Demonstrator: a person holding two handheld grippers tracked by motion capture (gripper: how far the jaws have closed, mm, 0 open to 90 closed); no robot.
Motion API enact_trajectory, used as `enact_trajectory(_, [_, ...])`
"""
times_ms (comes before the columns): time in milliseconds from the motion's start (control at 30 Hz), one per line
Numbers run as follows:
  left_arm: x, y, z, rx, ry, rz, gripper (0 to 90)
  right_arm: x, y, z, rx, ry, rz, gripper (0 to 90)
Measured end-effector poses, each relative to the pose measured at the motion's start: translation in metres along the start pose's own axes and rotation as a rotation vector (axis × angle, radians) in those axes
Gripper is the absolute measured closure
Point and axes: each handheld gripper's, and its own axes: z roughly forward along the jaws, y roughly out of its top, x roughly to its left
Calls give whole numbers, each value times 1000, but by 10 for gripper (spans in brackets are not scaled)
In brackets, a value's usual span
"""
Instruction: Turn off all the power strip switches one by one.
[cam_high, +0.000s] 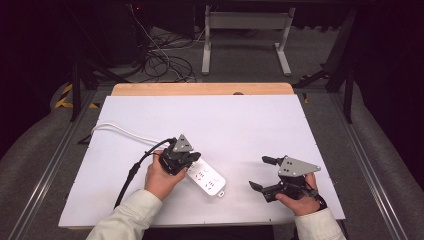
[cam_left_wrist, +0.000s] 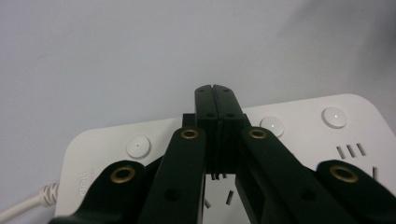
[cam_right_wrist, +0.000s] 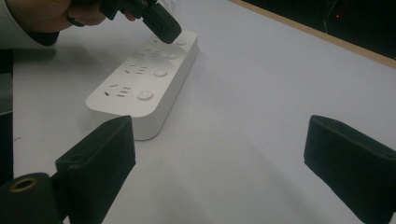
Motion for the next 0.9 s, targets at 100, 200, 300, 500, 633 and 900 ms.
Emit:
enact_trajectory(100, [0,0,3,11,2,3,900,0,0,0,0,0,-1,96])
enact_trajectory(200, [-1,-1,6,23,5,8,900,0,0,0,-2,1,0,96])
enact_trajectory(300, [-1,-1,7,33,9,12,900,0,0,0,-1,1,-2,96])
enact_trajectory(500, [1,-2,10,52,16,-1,900,0,0,0,1,1,-2,96])
enact_trajectory(633, [2,-2,10,55,13,-2,900,0,0,0,3,1,2,96])
enact_trajectory(900, [4,-3,10,62,0,-6,900,0,0,0,1,3,-2,96])
